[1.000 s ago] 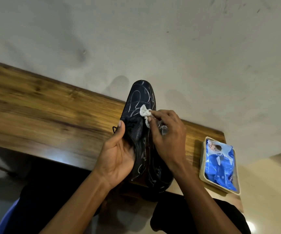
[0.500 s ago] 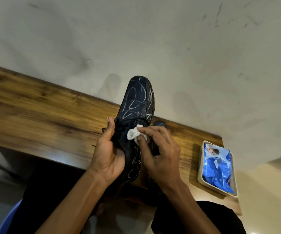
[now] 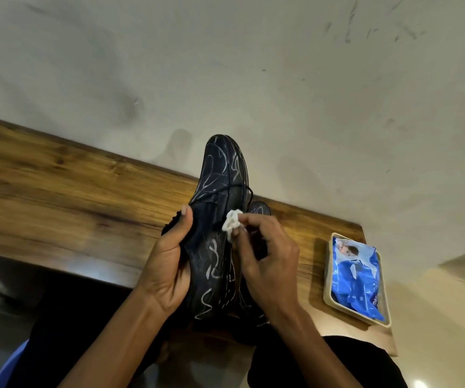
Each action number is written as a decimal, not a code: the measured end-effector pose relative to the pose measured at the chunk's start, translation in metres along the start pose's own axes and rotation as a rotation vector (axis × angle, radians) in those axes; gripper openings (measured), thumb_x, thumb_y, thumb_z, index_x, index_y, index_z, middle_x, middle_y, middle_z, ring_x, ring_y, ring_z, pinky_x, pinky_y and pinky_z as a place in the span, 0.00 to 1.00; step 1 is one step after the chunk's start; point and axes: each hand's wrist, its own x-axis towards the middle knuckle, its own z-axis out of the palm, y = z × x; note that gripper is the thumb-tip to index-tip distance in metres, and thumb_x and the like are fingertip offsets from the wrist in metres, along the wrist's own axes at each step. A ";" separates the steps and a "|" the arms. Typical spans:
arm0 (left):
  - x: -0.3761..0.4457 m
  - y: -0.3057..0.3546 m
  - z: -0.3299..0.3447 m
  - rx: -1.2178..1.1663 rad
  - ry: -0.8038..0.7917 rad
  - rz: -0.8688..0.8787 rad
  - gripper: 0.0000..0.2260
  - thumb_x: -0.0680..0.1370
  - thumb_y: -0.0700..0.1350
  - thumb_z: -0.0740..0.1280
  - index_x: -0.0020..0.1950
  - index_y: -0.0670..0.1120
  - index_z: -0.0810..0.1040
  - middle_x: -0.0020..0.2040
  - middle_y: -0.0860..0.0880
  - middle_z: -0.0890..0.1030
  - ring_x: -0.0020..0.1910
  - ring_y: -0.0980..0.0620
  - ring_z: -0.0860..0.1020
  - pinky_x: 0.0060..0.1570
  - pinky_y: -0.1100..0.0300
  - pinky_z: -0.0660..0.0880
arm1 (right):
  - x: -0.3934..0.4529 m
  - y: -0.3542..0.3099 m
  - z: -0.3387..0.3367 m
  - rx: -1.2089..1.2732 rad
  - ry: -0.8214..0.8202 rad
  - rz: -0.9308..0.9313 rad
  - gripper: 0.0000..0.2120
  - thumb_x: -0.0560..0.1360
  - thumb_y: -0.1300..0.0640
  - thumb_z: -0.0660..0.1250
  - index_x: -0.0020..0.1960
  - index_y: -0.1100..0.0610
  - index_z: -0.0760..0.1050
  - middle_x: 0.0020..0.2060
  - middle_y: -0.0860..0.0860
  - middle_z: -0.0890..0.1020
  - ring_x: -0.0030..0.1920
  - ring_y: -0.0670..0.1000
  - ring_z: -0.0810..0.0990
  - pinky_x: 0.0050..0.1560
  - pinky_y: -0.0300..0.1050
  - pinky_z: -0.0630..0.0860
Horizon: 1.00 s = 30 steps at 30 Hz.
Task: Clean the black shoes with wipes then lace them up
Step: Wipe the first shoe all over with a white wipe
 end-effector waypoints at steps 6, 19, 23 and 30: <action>0.003 0.004 -0.001 -0.048 0.011 -0.003 0.25 0.81 0.58 0.58 0.56 0.40 0.85 0.57 0.38 0.83 0.56 0.43 0.83 0.55 0.49 0.81 | -0.007 -0.004 0.006 0.037 -0.007 -0.049 0.07 0.77 0.64 0.70 0.55 0.60 0.81 0.50 0.49 0.83 0.51 0.41 0.80 0.51 0.33 0.76; 0.005 -0.010 0.005 -0.060 0.036 -0.113 0.27 0.82 0.60 0.58 0.65 0.39 0.80 0.63 0.38 0.80 0.61 0.44 0.81 0.60 0.50 0.78 | 0.015 0.001 0.003 -0.063 0.037 -0.024 0.09 0.79 0.61 0.69 0.58 0.59 0.81 0.52 0.52 0.82 0.52 0.45 0.80 0.51 0.36 0.77; 0.004 -0.011 0.006 -0.062 -0.003 -0.159 0.33 0.80 0.63 0.57 0.53 0.33 0.84 0.51 0.36 0.84 0.50 0.45 0.85 0.50 0.53 0.82 | -0.012 -0.019 0.001 -0.024 -0.053 -0.057 0.08 0.78 0.63 0.70 0.57 0.60 0.82 0.52 0.52 0.82 0.53 0.46 0.80 0.55 0.38 0.77; 0.008 -0.015 0.003 0.011 -0.001 -0.110 0.31 0.79 0.63 0.58 0.50 0.36 0.85 0.47 0.37 0.84 0.48 0.46 0.85 0.50 0.55 0.82 | -0.001 -0.013 -0.003 -0.184 -0.143 -0.185 0.11 0.79 0.60 0.68 0.59 0.60 0.82 0.53 0.54 0.81 0.54 0.49 0.78 0.55 0.37 0.74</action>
